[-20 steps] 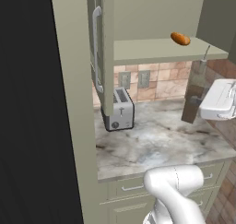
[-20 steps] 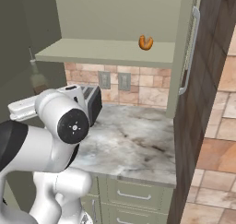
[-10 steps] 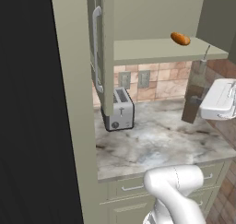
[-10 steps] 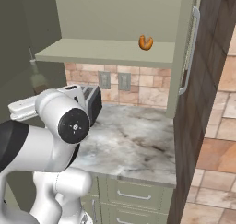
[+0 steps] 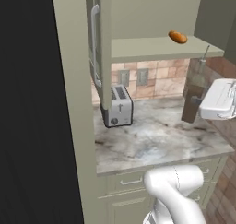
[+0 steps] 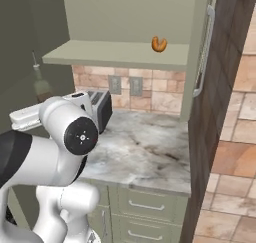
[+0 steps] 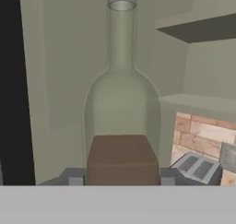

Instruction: The dining table condiment station is running low on oil/vinegar bottle. Refill the condiment station by opening the cabinet and taking the oil/vinegar bottle from the cabinet and placing it on the dining table.

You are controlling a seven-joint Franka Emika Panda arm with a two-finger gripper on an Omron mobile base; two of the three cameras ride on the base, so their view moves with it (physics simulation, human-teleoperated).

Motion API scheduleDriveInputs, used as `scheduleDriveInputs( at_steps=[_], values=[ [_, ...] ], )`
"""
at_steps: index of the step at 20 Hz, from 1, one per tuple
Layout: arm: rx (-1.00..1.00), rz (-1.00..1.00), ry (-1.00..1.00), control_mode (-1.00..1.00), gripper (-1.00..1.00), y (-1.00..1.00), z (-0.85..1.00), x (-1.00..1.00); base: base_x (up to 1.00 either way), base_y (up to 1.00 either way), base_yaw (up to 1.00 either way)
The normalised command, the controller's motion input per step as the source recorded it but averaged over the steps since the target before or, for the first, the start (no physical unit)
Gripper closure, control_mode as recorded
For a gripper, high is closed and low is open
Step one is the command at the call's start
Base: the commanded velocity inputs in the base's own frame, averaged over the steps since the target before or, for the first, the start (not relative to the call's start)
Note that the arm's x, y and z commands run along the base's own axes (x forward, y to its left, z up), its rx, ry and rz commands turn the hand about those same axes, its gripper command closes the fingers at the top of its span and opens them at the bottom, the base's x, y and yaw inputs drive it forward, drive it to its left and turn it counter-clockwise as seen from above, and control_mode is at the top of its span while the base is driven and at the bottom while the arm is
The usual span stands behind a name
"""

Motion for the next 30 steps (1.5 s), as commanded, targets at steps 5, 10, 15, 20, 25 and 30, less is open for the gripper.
scheduleDriveInputs(
  at_steps=[5,10,15,20,25,30],
  values=[
    [0.00,0.00,0.00,1.00,1.00,0.00,0.00,0.00,-0.84,-0.39,0.07],
    [0.00,0.00,0.00,1.00,1.00,0.00,0.00,0.00,-0.75,-0.43,0.15],
    [0.00,0.00,0.00,1.00,1.00,0.00,0.00,0.00,-0.52,-0.32,0.22],
    [0.00,0.00,0.00,1.00,1.00,0.00,0.00,0.00,-0.46,-0.29,0.26],
    [0.00,0.00,0.00,1.00,1.00,0.00,0.00,0.00,-0.51,-0.15,0.46],
    [0.00,0.00,0.00,1.00,1.00,0.00,0.00,0.00,-0.35,0.00,0.61]
  ],
)
